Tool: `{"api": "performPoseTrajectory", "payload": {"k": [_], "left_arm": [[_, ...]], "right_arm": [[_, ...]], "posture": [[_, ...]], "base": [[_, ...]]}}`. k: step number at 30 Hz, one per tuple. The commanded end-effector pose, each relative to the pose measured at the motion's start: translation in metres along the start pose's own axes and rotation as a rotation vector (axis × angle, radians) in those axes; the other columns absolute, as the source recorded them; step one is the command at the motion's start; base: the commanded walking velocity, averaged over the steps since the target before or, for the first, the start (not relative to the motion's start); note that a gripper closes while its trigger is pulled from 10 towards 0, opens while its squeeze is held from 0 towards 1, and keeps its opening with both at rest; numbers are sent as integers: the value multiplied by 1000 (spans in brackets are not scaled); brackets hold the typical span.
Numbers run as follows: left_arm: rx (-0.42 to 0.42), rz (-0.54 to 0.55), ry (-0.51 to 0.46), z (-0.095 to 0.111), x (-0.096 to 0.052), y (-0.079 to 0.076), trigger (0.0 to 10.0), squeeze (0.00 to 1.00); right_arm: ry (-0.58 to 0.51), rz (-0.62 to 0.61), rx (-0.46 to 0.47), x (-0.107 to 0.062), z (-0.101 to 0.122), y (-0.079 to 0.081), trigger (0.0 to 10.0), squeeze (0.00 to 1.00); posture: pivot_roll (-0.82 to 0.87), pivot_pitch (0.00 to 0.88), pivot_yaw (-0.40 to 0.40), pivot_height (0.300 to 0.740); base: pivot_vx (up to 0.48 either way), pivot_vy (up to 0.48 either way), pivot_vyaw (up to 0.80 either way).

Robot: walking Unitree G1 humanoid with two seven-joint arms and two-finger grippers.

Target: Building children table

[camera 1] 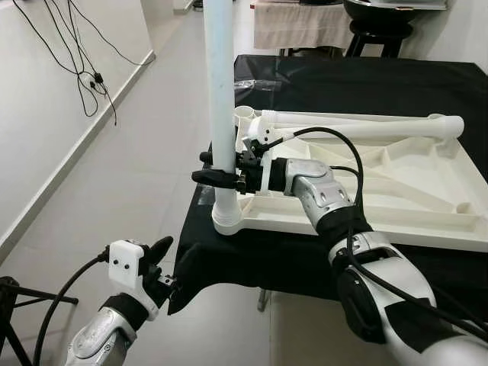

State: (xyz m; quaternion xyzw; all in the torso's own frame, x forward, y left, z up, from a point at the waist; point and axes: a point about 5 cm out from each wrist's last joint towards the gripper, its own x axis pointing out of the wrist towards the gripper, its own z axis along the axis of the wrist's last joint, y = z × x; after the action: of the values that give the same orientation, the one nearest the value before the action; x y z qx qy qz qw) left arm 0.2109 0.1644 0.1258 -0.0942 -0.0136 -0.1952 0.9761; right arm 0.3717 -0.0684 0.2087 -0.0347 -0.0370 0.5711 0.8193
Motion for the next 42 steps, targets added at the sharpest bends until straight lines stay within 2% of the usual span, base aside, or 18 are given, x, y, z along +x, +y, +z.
{"api": "performPoseTrajectory", "payload": {"k": [1, 3, 4, 6, 14, 15, 16, 17, 18, 19, 21, 24, 25, 36, 37, 38, 39, 42], "left_arm": [[5, 5, 1, 2, -4, 1, 10000, 0], [5, 5, 1, 2, -4, 1, 10000, 0], [5, 4, -1, 3, -5, 1, 10000, 0], [0, -6, 6, 4, -4, 3, 10000, 0], [3, 0, 7, 3, -3, 3, 10000, 0], [3, 4, 6, 2, -2, 4, 10000, 0], [3, 5, 7, 2, -2, 4, 10000, 0], [3, 5, 7, 2, -2, 4, 10000, 0], [4, 3, 8, 1, -1, 4, 10000, 0], [4, 1, 10, 1, 0, 5, 10000, 0], [4, 1, 10, 1, 0, 5, 10000, 0], [7, -1, 10, 0, 2, 5, 10000, 0], [13, -4, 11, 0, 3, 5, 10000, 0], [131, -12, 8, 1, 2, 0, 10000, 0], [165, -25, 8, 1, 2, -2, 10000, 0], [165, -25, 8, 1, 2, -2, 10000, 0], [204, -33, 12, 1, 1, -4, 10000, 0], [290, -29, -2, 4, 0, -5, 10000, 0]], "right_arm": [[96, -348, 70, -8, -38, 3, 0, 0], [96, -348, 70, -8, -38, 3, 0, 0], [172, -513, 147, -10, -68, 34, 0, 0], [192, -682, 154, -4, -80, 55, 0, 0], [126, -617, 105, 21, -65, 45, 0, 0], [117, -601, 95, 27, -61, 40, 5725, 0], [102, -549, 91, 32, -54, 37, 10000, 0], [102, -549, 91, 32, -54, 37, 10000, 0], [64, -436, 97, 37, -45, 35, 10000, 1000], [27, -319, 109, 39, -34, 36, 10000, 1000], [27, -319, 109, 39, -34, 36, 10000, 1000], [-30, -94, 101, 36, -20, 38, 10000, 988], [-18, -18, 85, 34, -18, 36, 10000, 0], [41, 114, 102, 34, -13, 20, 10000, 0], [56, 121, 112, 33, -14, 19, 4353, 0], [56, 121, 112, 33, -14, 19, 4353, 0], [75, 123, 123, 32, -16, 18, 0, 0], [105, 135, 124, 27, -20, 15, 0, 0]], "posture": [[38, 136, -11, 740], [38, 136, -11, 740], [28, 146, 4, 740], [36, 131, 10, 740], [44, 126, 6, 740], [61, 118, 2, 740], [65, 111, 2, 740], [65, 111, 2, 740], [73, 106, -3, 740], [68, 100, -5, 740], [68, 100, -5, 740], [60, 89, -5, 740], [63, 85, -6, 740], [84, 68, -11, 740], [84, 66, -11, 740], [84, 66, -11, 740], [80, 66, -8, 740], [77, 67, -7, 740]], "base": [[0, 0, 0], [0, 0, 0], [0, 0, 0], [0, 0, 0], [0, 0, 0], [0, 0, 0], [0, 0, 0], [0, 0, 0], [0, 0, 0], [0, 0, 0], [0, 0, 0], [0, 0, 0], [0, 0, 0], [0, 0, 0], [0, 0, 0], [0, 0, 0], [0, 0, 0], [0, 0, 0]]}}
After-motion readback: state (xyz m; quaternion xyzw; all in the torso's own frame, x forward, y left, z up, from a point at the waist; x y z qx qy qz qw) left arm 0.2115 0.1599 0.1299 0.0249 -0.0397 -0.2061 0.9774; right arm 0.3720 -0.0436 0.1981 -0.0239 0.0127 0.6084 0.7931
